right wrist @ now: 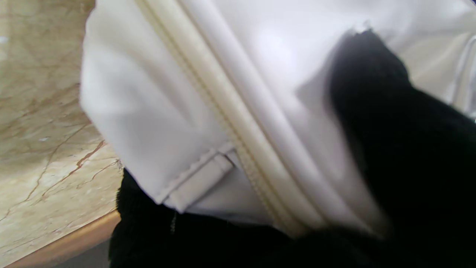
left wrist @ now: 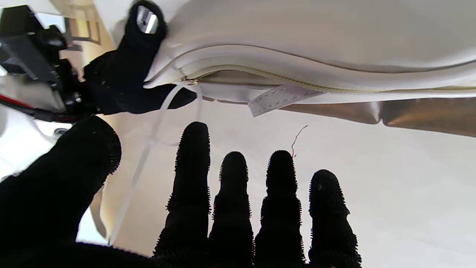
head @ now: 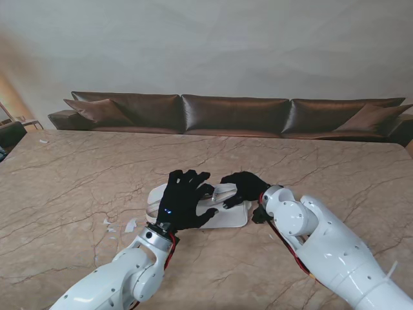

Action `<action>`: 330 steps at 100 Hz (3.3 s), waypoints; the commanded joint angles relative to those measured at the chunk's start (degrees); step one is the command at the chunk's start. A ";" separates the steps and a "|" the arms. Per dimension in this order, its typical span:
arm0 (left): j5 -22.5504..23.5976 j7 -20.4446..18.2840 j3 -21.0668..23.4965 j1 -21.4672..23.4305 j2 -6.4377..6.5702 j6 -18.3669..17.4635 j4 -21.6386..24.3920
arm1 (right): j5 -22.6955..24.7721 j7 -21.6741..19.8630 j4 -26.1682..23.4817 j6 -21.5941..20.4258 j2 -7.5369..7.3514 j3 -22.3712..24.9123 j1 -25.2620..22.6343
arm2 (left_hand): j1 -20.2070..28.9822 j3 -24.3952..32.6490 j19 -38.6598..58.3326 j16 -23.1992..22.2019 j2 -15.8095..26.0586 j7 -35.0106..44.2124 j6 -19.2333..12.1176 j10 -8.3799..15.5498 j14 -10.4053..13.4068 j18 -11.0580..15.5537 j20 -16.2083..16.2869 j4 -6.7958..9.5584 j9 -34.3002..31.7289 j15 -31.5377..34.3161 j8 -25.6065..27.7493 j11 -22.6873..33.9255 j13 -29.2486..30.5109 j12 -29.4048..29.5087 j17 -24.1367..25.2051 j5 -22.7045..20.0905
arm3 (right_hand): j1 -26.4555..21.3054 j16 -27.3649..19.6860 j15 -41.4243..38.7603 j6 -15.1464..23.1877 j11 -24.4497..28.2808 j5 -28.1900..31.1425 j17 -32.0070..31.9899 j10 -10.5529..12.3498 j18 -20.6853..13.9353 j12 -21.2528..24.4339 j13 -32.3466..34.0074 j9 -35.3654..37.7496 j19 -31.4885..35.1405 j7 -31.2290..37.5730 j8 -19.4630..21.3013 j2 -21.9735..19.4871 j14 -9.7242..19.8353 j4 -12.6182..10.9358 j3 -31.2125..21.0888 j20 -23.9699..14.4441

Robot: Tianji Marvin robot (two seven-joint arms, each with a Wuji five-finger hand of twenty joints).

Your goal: Pack the cosmetics bag

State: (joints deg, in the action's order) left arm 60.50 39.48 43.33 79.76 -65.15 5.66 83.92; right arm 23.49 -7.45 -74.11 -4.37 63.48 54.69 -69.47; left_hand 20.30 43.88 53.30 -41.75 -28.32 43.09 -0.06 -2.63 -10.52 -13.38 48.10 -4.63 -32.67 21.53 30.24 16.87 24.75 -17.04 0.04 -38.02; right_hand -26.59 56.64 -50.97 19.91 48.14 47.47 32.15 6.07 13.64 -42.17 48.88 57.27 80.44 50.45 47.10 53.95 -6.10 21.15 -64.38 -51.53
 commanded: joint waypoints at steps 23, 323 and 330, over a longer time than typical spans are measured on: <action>-3.72 -0.78 -1.41 -1.09 -2.45 0.17 -1.53 | 0.03 -0.07 0.37 -0.18 0.67 -0.73 -0.46 | 1.31 0.12 -1.08 -0.27 1.51 6.23 -2.70 -0.58 -1.10 1.31 0.46 -0.23 0.55 0.57 3.67 1.15 -2.55 -1.48 2.93 -3.86 | -14.69 2.65 -8.13 4.54 4.47 8.54 2.56 -0.46 -4.93 -0.29 5.28 5.49 6.76 8.07 2.76 -10.16 0.35 -3.87 -15.12 -1.77; 2.55 3.12 -0.73 -3.57 -1.31 7.92 -4.80 | 7.80 10.63 1.10 -7.58 1.24 -0.28 -4.91 | 29.57 16.54 -2.43 -7.52 7.09 32.02 -10.70 5.92 0.08 0.82 -2.19 3.85 -6.45 9.21 20.85 13.98 -2.39 -26.83 4.96 -6.26 | -18.33 1.72 -9.40 6.09 5.53 12.88 5.57 0.98 -3.85 0.35 8.66 8.68 8.13 10.43 7.57 -7.53 0.22 -3.60 -19.12 -1.36; 1.69 1.32 0.95 -2.10 -1.22 6.78 -3.01 | 8.77 11.29 1.29 -7.01 1.25 -0.39 -4.75 | 30.30 16.00 -8.63 -6.19 9.01 32.24 -9.10 5.97 0.78 1.81 -2.79 8.08 -4.33 7.87 22.50 15.54 -5.45 -20.18 4.84 -7.42 | -18.83 1.87 -9.79 6.63 6.14 12.94 5.78 1.36 -4.09 -0.25 8.65 8.48 8.35 10.97 8.74 -9.44 0.46 -4.00 -18.35 -1.37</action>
State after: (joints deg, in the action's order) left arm 63.95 41.06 42.78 76.23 -66.84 13.12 79.43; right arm 30.98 3.65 -73.84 -12.14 64.42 54.95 -73.72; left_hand 44.34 52.73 49.15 -49.43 -30.87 60.59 -7.91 4.24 -10.98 -13.06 46.46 -5.06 -39.77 30.95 46.34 31.23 22.58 -40.23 3.97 -38.67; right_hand -26.44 56.03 -52.40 19.73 48.37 49.41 36.32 5.50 15.00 -40.17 53.08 60.55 82.23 50.45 49.10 55.19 -6.13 21.32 -64.41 -52.00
